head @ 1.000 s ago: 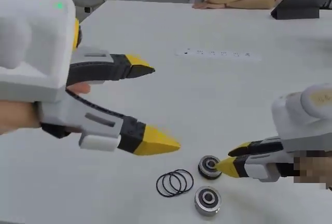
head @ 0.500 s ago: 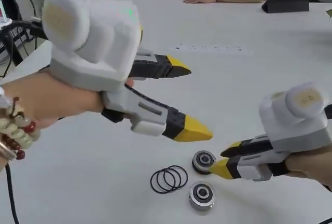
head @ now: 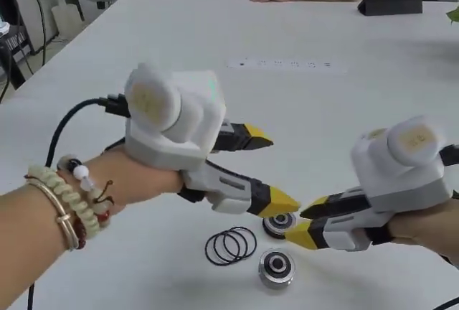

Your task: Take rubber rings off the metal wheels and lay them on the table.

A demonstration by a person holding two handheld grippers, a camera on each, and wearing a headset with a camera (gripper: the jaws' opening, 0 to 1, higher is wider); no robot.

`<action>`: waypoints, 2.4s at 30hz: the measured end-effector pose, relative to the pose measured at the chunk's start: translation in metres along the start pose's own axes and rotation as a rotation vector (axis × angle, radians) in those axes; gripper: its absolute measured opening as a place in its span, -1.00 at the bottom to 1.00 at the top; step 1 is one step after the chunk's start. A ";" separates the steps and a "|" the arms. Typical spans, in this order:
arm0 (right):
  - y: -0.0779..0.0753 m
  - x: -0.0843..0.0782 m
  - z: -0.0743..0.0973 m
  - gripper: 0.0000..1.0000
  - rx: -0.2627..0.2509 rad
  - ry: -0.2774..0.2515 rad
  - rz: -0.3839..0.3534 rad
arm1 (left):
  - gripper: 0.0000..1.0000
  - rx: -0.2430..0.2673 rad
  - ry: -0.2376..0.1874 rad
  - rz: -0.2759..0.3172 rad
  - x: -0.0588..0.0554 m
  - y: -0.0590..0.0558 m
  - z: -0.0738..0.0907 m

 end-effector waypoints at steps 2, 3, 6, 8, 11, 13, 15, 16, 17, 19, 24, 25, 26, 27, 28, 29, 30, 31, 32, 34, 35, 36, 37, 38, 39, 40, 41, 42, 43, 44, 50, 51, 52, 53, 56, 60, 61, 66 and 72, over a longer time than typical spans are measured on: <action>0.000 0.000 0.000 -0.49 0.000 0.002 0.002 | -0.10 0.009 0.002 0.007 -0.008 -0.002 -0.004; 0.000 -0.001 0.000 -0.50 -0.001 0.003 0.004 | -0.14 0.011 0.007 0.005 -0.011 -0.003 -0.006; 0.000 0.000 -0.001 -0.50 -0.001 0.002 0.004 | -0.20 0.001 0.056 -0.017 -0.025 -0.005 -0.012; 0.000 -0.001 -0.001 -0.50 0.000 0.002 0.005 | -0.23 0.000 0.070 -0.017 -0.030 -0.006 -0.015; 0.000 -0.001 -0.001 -0.51 0.001 0.006 0.008 | -0.32 -0.005 0.091 -0.007 -0.037 -0.008 -0.019; 0.001 -0.002 -0.002 -0.51 0.002 0.009 0.011 | -0.36 -0.007 0.093 -0.006 -0.040 -0.010 -0.022; 0.001 -0.002 -0.003 -0.51 0.003 0.011 0.014 | -0.42 -0.003 0.108 -0.010 -0.044 -0.011 -0.024; 0.002 -0.002 -0.004 -0.51 0.005 0.014 0.019 | -0.46 0.004 0.116 -0.012 -0.046 -0.011 -0.025; 0.003 -0.003 -0.004 -0.52 0.007 0.017 0.024 | -0.50 0.002 0.130 -0.020 -0.049 -0.012 -0.026; 0.004 -0.003 -0.005 -0.52 0.005 0.022 0.035 | -0.52 -0.003 0.135 -0.023 -0.050 -0.014 -0.027; 0.002 -0.003 -0.005 -0.57 -0.003 0.021 0.053 | -0.59 -0.005 0.134 -0.013 -0.051 -0.015 -0.029; 0.002 -0.003 -0.005 -0.57 -0.003 0.021 0.055 | -0.60 -0.006 0.134 -0.012 -0.051 -0.015 -0.029; 0.002 -0.003 -0.005 -0.57 -0.003 0.020 0.057 | -0.60 -0.007 0.133 -0.005 -0.052 -0.015 -0.029; 0.002 -0.003 -0.005 -0.57 -0.004 0.019 0.058 | -0.60 -0.008 0.130 0.007 -0.052 -0.014 -0.028; 0.002 -0.003 -0.005 -0.58 -0.005 0.019 0.060 | -0.60 -0.012 0.125 0.021 -0.051 -0.014 -0.028; 0.002 -0.003 -0.005 -0.58 -0.006 0.019 0.062 | -0.59 -0.015 0.109 0.041 -0.050 -0.014 -0.028; 0.002 -0.003 -0.005 -0.58 -0.007 0.018 0.064 | -0.60 -0.013 0.103 0.048 -0.049 -0.014 -0.027; 0.002 -0.003 -0.004 -0.58 -0.007 0.018 0.064 | -0.60 -0.009 0.102 0.050 -0.049 -0.013 -0.027; 0.002 -0.003 -0.004 -0.58 -0.008 0.018 0.064 | -0.61 -0.005 0.102 0.050 -0.049 -0.012 -0.027; 0.001 -0.003 -0.005 -0.58 -0.010 0.017 0.068 | -0.61 -0.002 0.102 0.050 -0.049 -0.012 -0.027; 0.001 -0.003 -0.005 -0.59 -0.010 0.017 0.069 | -0.62 -0.003 0.101 0.052 -0.049 -0.012 -0.027; 0.001 -0.002 -0.005 -0.59 -0.009 0.016 0.070 | -0.63 -0.005 0.100 0.055 -0.049 -0.012 -0.028; 0.002 -0.002 -0.005 -0.59 -0.006 0.015 0.073 | -0.64 -0.009 0.099 0.059 -0.049 -0.013 -0.028; 0.003 -0.002 -0.005 -0.59 -0.005 0.015 0.075 | -0.65 -0.012 0.098 0.061 -0.049 -0.014 -0.029; 0.003 -0.002 -0.005 -0.59 -0.006 0.015 0.079 | -0.66 -0.014 0.096 0.060 -0.049 -0.015 -0.029; 0.002 -0.002 -0.006 -0.59 -0.007 0.016 0.082 | -0.68 -0.013 0.097 0.056 -0.049 -0.016 -0.030; 0.002 -0.002 -0.006 -0.59 -0.009 0.016 0.086 | -0.69 -0.013 0.099 0.055 -0.050 -0.016 -0.031; 0.002 -0.002 -0.005 -0.59 -0.010 0.016 0.089 | -0.70 -0.013 0.095 0.056 -0.050 -0.016 -0.031; 0.002 -0.002 -0.005 -0.59 -0.011 0.015 0.091 | -0.70 -0.012 0.093 0.059 -0.050 -0.016 -0.031; 0.002 -0.002 -0.005 -0.59 -0.011 0.014 0.091 | -0.71 -0.011 0.091 0.064 -0.050 -0.015 -0.031; 0.002 -0.002 -0.006 -0.59 -0.011 0.012 0.110 | -0.83 -0.003 0.085 0.100 -0.052 -0.012 -0.030; 0.003 -0.002 -0.006 -0.59 -0.010 0.012 0.110 | -0.85 0.002 0.084 0.094 -0.052 -0.011 -0.030; 0.002 -0.002 -0.006 -0.59 -0.011 0.012 0.111 | -0.85 -0.001 0.084 0.089 -0.052 -0.012 -0.030; 0.002 -0.001 -0.006 -0.59 -0.011 0.012 0.112 | -0.85 0.003 0.087 0.078 -0.052 -0.012 -0.031; 0.003 -0.002 -0.006 -0.60 -0.009 0.012 0.116 | -0.85 0.005 0.088 0.070 -0.052 -0.012 -0.031; 0.004 -0.002 -0.006 -0.62 -0.006 0.011 0.123 | -0.85 0.003 0.084 0.068 -0.052 -0.012 -0.031; 0.004 -0.001 -0.006 -0.64 -0.004 0.009 0.126 | -0.85 0.004 0.083 0.069 -0.052 -0.012 -0.031; 0.004 -0.002 -0.006 -0.66 -0.003 0.009 0.127 | -0.85 0.006 0.077 0.071 -0.052 -0.012 -0.031; 0.001 -0.005 -0.004 -0.88 -0.015 0.030 0.165 | -0.85 0.009 0.076 0.074 -0.051 -0.012 -0.030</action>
Point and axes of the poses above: the centre of the closed fingertips' face, and the gripper's own axes: z roughly backward along the fingers, y roughly to its left, x roughly out of its top, the point moved 2 cm from there along z, roughly backward along the fingers, and after that the axes turned 3 degrees about y, right-handed, at the moved point
